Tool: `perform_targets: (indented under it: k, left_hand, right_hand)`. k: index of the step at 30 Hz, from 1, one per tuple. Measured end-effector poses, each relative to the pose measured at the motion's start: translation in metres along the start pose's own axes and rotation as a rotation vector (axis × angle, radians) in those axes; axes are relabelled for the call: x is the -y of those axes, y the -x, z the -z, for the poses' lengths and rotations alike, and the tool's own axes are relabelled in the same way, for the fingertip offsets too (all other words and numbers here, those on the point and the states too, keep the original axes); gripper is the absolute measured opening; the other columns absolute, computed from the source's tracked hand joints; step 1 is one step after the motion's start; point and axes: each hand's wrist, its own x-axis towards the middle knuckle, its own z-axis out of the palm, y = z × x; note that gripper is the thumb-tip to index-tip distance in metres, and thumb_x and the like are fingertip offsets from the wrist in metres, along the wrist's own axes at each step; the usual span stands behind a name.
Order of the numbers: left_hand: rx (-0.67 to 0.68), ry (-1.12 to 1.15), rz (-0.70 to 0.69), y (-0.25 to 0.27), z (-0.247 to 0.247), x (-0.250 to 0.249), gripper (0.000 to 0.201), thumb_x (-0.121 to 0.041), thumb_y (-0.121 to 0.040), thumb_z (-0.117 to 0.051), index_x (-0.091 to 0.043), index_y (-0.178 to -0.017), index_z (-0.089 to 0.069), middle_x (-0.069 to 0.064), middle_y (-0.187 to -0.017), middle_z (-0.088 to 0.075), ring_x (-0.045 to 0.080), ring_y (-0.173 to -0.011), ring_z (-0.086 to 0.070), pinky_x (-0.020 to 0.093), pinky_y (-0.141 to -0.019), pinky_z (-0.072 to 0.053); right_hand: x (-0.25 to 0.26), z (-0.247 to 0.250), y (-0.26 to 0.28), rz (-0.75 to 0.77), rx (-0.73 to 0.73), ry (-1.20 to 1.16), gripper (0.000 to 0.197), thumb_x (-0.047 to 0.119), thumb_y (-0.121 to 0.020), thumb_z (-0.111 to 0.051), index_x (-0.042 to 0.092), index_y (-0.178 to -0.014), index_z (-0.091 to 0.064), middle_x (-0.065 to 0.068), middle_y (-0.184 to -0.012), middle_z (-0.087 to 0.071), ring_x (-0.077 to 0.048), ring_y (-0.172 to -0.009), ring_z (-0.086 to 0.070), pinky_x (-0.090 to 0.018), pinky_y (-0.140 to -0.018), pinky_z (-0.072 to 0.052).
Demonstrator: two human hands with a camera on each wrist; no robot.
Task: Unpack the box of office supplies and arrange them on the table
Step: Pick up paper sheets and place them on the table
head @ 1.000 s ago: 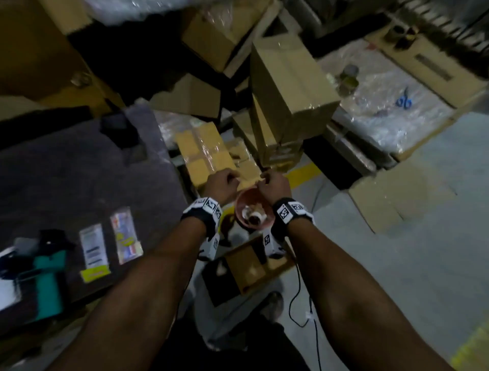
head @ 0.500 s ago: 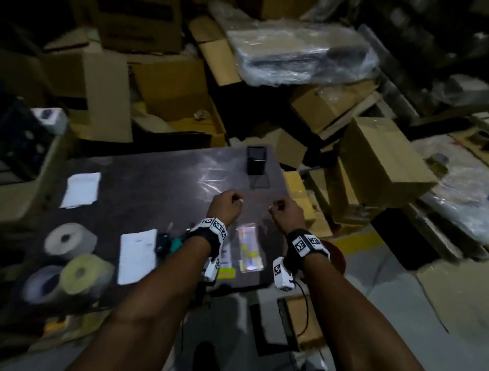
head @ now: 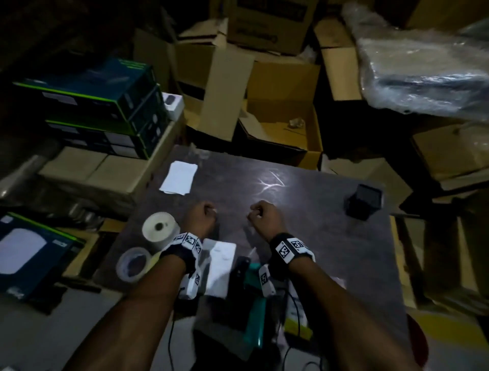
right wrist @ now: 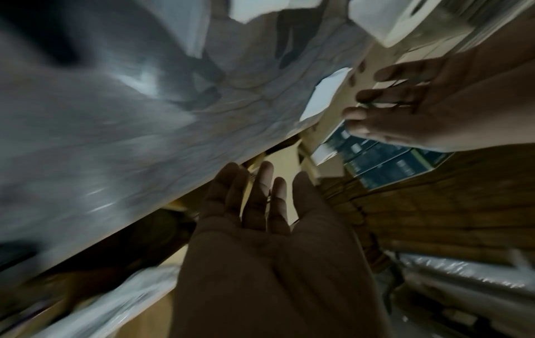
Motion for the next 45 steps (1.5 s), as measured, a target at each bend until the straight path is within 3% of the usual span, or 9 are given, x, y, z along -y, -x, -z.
perform_targets:
  k: [9, 14, 18, 21, 25, 28, 35, 39, 45]
  left_hand:
    - [-0.061, -0.050, 0.153, -0.121, 0.093, 0.070, 0.026, -0.018, -0.087, -0.062, -0.006, -0.110, -0.065, 0.016, -0.108, -0.069, 0.031, -0.104, -0.063, 0.035, -0.092, -0.046]
    - [0.076, -0.198, 0.175, -0.199, 0.119, 0.098, 0.025, -0.025, -0.089, -0.061, -0.002, -0.094, -0.068, 0.013, -0.091, -0.063, 0.025, -0.081, -0.052, 0.029, -0.071, -0.035]
    - [0.198, -0.179, 0.182, -0.254, 0.114, 0.123, 0.035, -0.033, -0.090, -0.060, 0.002, -0.091, -0.067, 0.021, -0.098, -0.067, 0.029, -0.088, -0.062, 0.035, -0.074, -0.042]
    - [0.300, -0.129, 0.256, -0.273, 0.101, 0.131, 0.048, -0.039, -0.092, -0.058, 0.001, -0.117, -0.060, 0.020, -0.119, -0.062, 0.034, -0.107, -0.060, 0.033, -0.081, -0.043]
    - [0.291, -0.058, 0.337, -0.282, 0.092, 0.131, 0.059, -0.035, -0.091, -0.061, 0.004, -0.133, -0.049, 0.019, -0.136, -0.053, 0.034, -0.120, -0.055, 0.030, -0.088, -0.042]
    - [0.288, 0.036, 0.325, -0.282, 0.087, 0.138, 0.040, -0.026, -0.089, -0.064, 0.006, -0.113, -0.063, 0.021, -0.117, -0.066, 0.029, -0.094, -0.063, 0.033, -0.082, -0.049]
    - [0.410, 0.182, 0.390, -0.268, 0.077, 0.138, 0.032, -0.019, -0.090, -0.062, 0.006, -0.110, -0.065, 0.027, -0.111, -0.066, 0.039, -0.104, -0.064, 0.041, -0.087, -0.051]
    - [0.476, 0.346, 0.329, -0.255, 0.087, 0.116, 0.021, -0.018, -0.094, -0.060, 0.001, -0.086, -0.063, 0.015, -0.085, -0.064, 0.023, -0.072, -0.065, 0.027, -0.067, -0.052]
    - [0.523, 0.737, 0.319, -0.217, 0.092, 0.063, 0.035, -0.025, -0.088, -0.068, -0.004, -0.116, -0.065, 0.019, -0.109, -0.071, 0.037, -0.100, -0.068, 0.054, -0.091, -0.053]
  right_hand:
    - [0.077, -0.098, -0.089, -0.054, 0.211, 0.012, 0.033, 0.027, -0.082, -0.070, 0.012, -0.110, -0.065, -0.009, -0.100, -0.071, -0.023, -0.092, -0.067, -0.021, -0.074, -0.045]
    - [0.107, -0.153, -0.143, -0.177, 0.255, -0.009, 0.042, 0.026, -0.085, -0.069, 0.006, -0.121, -0.060, -0.012, -0.113, -0.065, -0.023, -0.101, -0.061, -0.021, -0.074, -0.041]
    - [0.116, -0.192, -0.180, -0.262, 0.264, -0.090, 0.027, 0.029, -0.084, -0.072, 0.006, -0.094, -0.063, -0.007, -0.086, -0.057, -0.017, -0.078, -0.052, -0.025, -0.069, -0.044]
    - [0.115, -0.207, -0.193, -0.369, 0.216, -0.241, 0.028, 0.024, -0.086, -0.071, 0.020, -0.065, -0.052, 0.009, -0.065, -0.051, -0.005, -0.057, -0.049, -0.013, -0.044, -0.038]
    - [0.111, -0.219, -0.210, -0.495, 0.182, -0.379, 0.034, 0.022, -0.085, -0.071, 0.022, -0.057, -0.051, 0.014, -0.043, -0.053, -0.002, -0.041, -0.052, -0.015, -0.042, -0.039]
    - [0.111, -0.226, -0.219, -0.558, 0.207, -0.448, 0.023, 0.023, -0.083, -0.073, 0.013, -0.065, -0.062, -0.003, -0.066, -0.062, -0.016, -0.054, -0.056, -0.025, -0.053, -0.044]
    - [0.113, -0.224, -0.203, -0.581, 0.209, -0.342, 0.036, 0.016, -0.086, -0.069, -0.004, -0.116, -0.064, -0.015, -0.118, -0.066, -0.030, -0.109, -0.064, -0.026, -0.075, -0.046]
    - [0.118, -0.201, -0.185, -0.502, 0.214, -0.369, 0.038, 0.025, -0.086, -0.072, 0.001, -0.115, -0.067, -0.014, -0.110, -0.071, -0.025, -0.089, -0.067, -0.025, -0.068, -0.050]
    - [0.120, -0.158, -0.145, -0.410, 0.368, -0.598, 0.020, 0.010, -0.083, -0.074, 0.017, -0.100, -0.066, -0.005, -0.094, -0.071, -0.025, -0.084, -0.067, -0.037, -0.073, -0.058]
